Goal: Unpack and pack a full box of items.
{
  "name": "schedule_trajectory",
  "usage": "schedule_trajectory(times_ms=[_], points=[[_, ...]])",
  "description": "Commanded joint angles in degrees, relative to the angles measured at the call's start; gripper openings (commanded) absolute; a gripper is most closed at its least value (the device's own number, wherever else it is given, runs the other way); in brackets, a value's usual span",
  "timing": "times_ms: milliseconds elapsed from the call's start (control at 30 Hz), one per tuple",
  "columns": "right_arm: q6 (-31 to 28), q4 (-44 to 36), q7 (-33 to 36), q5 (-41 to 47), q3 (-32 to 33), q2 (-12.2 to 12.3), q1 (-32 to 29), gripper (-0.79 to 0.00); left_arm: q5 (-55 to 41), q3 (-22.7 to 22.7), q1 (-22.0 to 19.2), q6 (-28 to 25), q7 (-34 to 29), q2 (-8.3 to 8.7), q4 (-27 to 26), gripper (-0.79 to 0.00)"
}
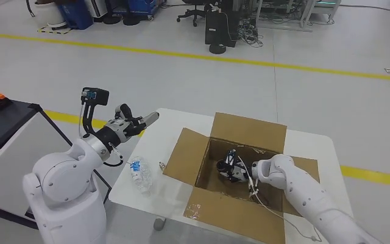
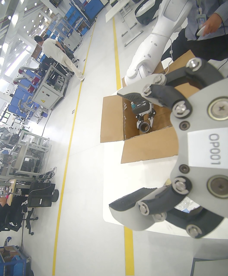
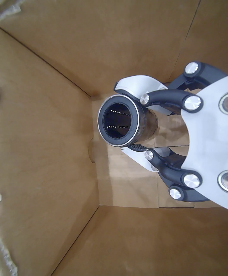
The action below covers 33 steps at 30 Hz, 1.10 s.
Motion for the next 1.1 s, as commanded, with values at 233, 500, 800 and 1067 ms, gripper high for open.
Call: schedule_trajectory(times_ms=[233, 500, 800, 1067], points=[[-0.66, 1.25, 0.20, 0.32, 0.04, -0.77, 0.61, -0.191, -0.01, 0.00, 0.00, 0.00, 0.00, 0.00, 0.00, 0.000], [-1.40, -1.08, -0.05, -0.81, 1.84, -0.20, -0.47, 0.000, -0.01, 0.00, 0.00, 0.00, 0.00, 0.00, 0.00, 0.000], [-4.71, -8.86, -3.30, -2.96, 8.90, 2.87, -5.16, 0.000, -0.01, 0.00, 0.00, 0.00, 0.00, 0.00, 0.00, 0.000], [-11.01, -18.93, -8.77, -1.69, 22.98, 7.68, -14.82, 0.000, -0.01, 0.00, 0.00, 0.00, 0.00, 0.00, 0.00, 0.000]])
